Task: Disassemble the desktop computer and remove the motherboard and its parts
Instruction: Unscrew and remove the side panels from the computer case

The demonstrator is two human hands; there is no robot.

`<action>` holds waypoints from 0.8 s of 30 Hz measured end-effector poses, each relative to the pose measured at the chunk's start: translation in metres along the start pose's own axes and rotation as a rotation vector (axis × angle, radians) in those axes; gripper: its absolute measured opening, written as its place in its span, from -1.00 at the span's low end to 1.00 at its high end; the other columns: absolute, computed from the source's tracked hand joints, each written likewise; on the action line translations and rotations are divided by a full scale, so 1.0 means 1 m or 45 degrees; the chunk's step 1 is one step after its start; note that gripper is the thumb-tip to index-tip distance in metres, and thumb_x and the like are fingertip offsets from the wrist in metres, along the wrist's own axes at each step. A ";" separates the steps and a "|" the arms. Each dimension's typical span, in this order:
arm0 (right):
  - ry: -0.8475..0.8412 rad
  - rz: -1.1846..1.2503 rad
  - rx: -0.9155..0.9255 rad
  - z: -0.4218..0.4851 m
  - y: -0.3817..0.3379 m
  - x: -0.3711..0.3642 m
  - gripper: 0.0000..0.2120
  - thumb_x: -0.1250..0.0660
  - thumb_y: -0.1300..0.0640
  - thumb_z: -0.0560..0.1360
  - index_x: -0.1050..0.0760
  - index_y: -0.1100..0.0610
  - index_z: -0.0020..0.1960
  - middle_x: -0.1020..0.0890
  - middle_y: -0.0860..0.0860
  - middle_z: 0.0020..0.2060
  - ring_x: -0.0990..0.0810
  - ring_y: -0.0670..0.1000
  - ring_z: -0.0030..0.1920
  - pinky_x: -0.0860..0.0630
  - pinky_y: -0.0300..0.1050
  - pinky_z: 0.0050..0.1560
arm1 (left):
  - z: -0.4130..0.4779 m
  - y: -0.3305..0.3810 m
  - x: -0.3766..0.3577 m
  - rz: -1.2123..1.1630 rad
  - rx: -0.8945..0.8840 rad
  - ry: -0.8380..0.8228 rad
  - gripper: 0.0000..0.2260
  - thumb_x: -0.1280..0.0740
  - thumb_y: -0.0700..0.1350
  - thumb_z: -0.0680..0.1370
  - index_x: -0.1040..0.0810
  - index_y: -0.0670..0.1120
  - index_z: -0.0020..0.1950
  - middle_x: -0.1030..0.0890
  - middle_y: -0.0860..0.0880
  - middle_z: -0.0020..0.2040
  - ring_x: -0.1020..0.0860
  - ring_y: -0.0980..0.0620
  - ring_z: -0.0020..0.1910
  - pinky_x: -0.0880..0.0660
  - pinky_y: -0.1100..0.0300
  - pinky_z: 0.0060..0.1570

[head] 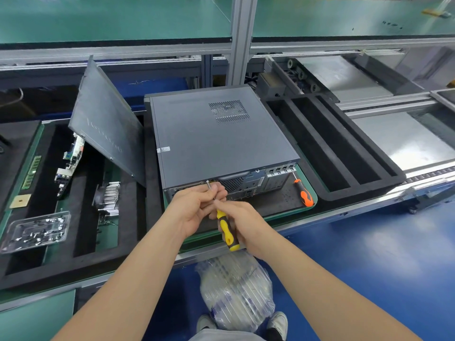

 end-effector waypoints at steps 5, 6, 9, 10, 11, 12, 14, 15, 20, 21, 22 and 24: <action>-0.547 0.609 -0.300 -0.022 0.022 -0.023 -0.56 -0.15 -0.04 0.71 -0.58 0.26 0.33 -0.69 0.16 -0.04 -0.70 0.04 -0.14 -0.66 -0.07 -0.13 | -0.004 -0.002 -0.002 0.056 0.089 -0.041 -0.83 -0.42 -0.24 0.57 -0.68 -0.20 0.15 -0.75 -0.17 0.04 -0.75 -0.05 -0.01 -0.67 0.07 -0.27; -0.528 0.629 -0.276 -0.021 0.021 -0.022 -0.58 -0.18 -0.01 0.70 -0.57 0.28 0.33 -0.70 0.17 -0.03 -0.71 0.02 -0.14 -0.66 -0.09 -0.14 | -0.003 -0.002 -0.002 0.026 0.080 -0.040 -0.83 -0.40 -0.26 0.58 -0.68 -0.23 0.16 -0.75 -0.19 0.04 -0.75 -0.06 -0.01 -0.67 0.09 -0.25; -0.411 0.531 -0.172 -0.015 0.013 -0.019 -0.67 -0.24 0.07 0.68 -0.59 0.30 0.23 -0.71 0.18 -0.07 -0.71 0.01 -0.18 -0.65 -0.12 -0.22 | -0.004 0.000 -0.004 -0.055 0.051 -0.049 -0.84 -0.36 -0.32 0.60 -0.64 -0.31 0.16 -0.74 -0.22 0.02 -0.75 -0.06 -0.04 -0.67 0.16 -0.17; -0.379 0.465 -0.140 -0.013 0.010 -0.018 -0.71 -0.25 0.09 0.68 -0.60 0.29 0.19 -0.71 0.19 -0.09 -0.71 0.03 -0.18 -0.65 -0.11 -0.23 | -0.004 0.001 -0.004 -0.060 0.045 -0.058 -0.84 -0.34 -0.33 0.61 -0.63 -0.32 0.16 -0.74 -0.22 0.01 -0.75 -0.06 -0.05 -0.67 0.18 -0.17; -0.345 0.403 -0.112 -0.012 0.008 -0.017 -0.74 -0.28 0.11 0.67 -0.61 0.29 0.15 -0.71 0.19 -0.10 -0.71 0.05 -0.19 -0.65 -0.10 -0.23 | -0.004 0.002 -0.005 -0.064 0.039 -0.066 -0.84 -0.33 -0.34 0.61 -0.63 -0.33 0.16 -0.73 -0.22 0.00 -0.75 -0.06 -0.05 -0.67 0.18 -0.16; -0.309 0.352 -0.095 -0.011 0.007 -0.016 -0.77 -0.31 0.13 0.66 -0.62 0.30 0.11 -0.71 0.20 -0.13 -0.71 0.07 -0.19 -0.66 -0.07 -0.23 | -0.003 0.002 -0.005 -0.071 0.033 -0.073 -0.84 -0.31 -0.35 0.62 -0.62 -0.34 0.16 -0.73 -0.23 0.01 -0.75 -0.06 -0.05 -0.67 0.18 -0.16; -0.233 0.248 -0.070 -0.010 0.005 -0.015 -0.80 -0.40 0.16 0.61 -0.61 0.32 0.07 -0.69 0.22 -0.17 -0.70 0.10 -0.23 -0.66 -0.05 -0.25 | -0.003 0.002 -0.005 -0.086 0.031 -0.079 -0.82 -0.29 -0.37 0.62 -0.61 -0.36 0.18 -0.72 -0.26 0.06 -0.75 -0.09 -0.02 -0.68 0.16 -0.14; -0.182 0.183 -0.053 -0.010 0.003 -0.014 -0.80 -0.45 0.16 0.58 -0.60 0.31 0.05 -0.68 0.22 -0.20 -0.70 0.11 -0.25 -0.66 -0.04 -0.27 | -0.003 0.002 -0.005 -0.089 0.034 -0.078 -0.82 -0.28 -0.37 0.63 -0.60 -0.36 0.19 -0.71 -0.27 0.08 -0.74 -0.10 -0.01 -0.68 0.15 -0.14; 0.273 -0.411 0.127 -0.009 -0.016 0.006 -0.64 -0.63 0.12 0.36 -0.51 0.28 -0.11 -0.66 0.11 -0.31 -0.68 0.13 -0.32 -0.70 0.17 -0.20 | -0.004 0.002 -0.006 -0.105 0.026 -0.074 -0.81 -0.24 -0.38 0.65 -0.59 -0.34 0.20 -0.72 -0.25 0.09 -0.74 -0.10 0.01 -0.68 0.16 -0.14; 0.382 -0.659 0.190 -0.010 -0.025 0.008 -0.67 -0.61 0.08 0.33 -0.50 0.20 -0.16 -0.65 0.08 -0.30 -0.66 0.13 -0.27 -0.68 0.13 -0.20 | -0.004 0.003 -0.007 -0.106 0.022 -0.077 -0.81 -0.23 -0.39 0.65 -0.59 -0.34 0.20 -0.72 -0.25 0.09 -0.74 -0.10 0.01 -0.68 0.16 -0.14; 0.468 -0.897 0.257 -0.011 -0.033 0.007 -0.70 -0.58 0.05 0.33 -0.47 0.10 -0.19 -0.63 0.02 -0.29 -0.63 0.11 -0.21 -0.63 0.05 -0.21 | -0.004 0.003 -0.006 -0.106 0.022 -0.076 -0.80 -0.23 -0.38 0.65 -0.59 -0.34 0.20 -0.72 -0.24 0.08 -0.74 -0.10 0.01 -0.68 0.16 -0.13; 0.556 -1.198 0.378 -0.015 -0.046 -0.002 -0.76 -0.50 0.06 0.39 -0.45 -0.05 -0.07 -0.62 -0.05 -0.22 -0.60 0.08 -0.14 -0.56 -0.05 -0.18 | -0.004 0.002 -0.006 -0.108 0.030 -0.070 -0.81 -0.24 -0.37 0.65 -0.61 -0.32 0.19 -0.74 -0.22 0.05 -0.74 -0.08 -0.01 -0.68 0.15 -0.14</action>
Point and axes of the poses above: each hand's wrist, its own z-axis towards the middle knuckle, its own x-axis out of the back of the hand, y = z × x, the point moved 9 cm from there along z, towards the middle knuckle
